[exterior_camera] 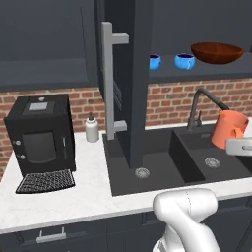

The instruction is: Gather all objects into one cabinet and sort the glasses and bowls to opposite sides.

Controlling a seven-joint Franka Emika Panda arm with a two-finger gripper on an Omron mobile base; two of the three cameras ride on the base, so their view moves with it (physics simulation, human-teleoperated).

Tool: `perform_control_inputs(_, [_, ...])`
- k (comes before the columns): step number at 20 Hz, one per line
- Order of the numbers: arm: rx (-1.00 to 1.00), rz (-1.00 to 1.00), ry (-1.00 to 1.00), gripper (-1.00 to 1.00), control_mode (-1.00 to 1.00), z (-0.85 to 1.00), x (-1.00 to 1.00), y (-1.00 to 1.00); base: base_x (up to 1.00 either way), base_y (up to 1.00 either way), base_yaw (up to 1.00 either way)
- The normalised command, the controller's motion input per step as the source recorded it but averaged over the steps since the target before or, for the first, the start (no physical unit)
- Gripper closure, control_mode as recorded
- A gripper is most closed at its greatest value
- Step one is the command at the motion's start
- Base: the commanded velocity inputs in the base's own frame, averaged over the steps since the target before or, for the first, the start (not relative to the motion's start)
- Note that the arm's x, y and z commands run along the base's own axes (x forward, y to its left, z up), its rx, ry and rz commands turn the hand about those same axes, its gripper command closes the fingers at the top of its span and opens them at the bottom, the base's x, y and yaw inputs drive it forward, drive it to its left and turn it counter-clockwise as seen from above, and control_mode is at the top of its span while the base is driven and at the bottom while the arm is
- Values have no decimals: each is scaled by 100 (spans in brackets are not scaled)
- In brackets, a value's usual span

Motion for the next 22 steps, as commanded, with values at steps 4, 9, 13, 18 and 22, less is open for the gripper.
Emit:
perform_control_inputs(4, [0, 0, 0, 100, 100, 0, 0, 0, 48, -2, 6])
perform_control_inputs(9, [0, 0, 0, 100, 100, 0, 0, 0, 9, 0, 2])
perform_control_inputs(13, [0, 0, 0, 100, 100, 0, 0, 0, 0, 0, 1])
perform_control_inputs(18, [3, 3, -2, 100, -100, 40, 5, 0, 0, 0, 1])
perform_control_inputs(22, [3, 11, -3, 100, -100, 61, 46, 0, 0, 0, 0])
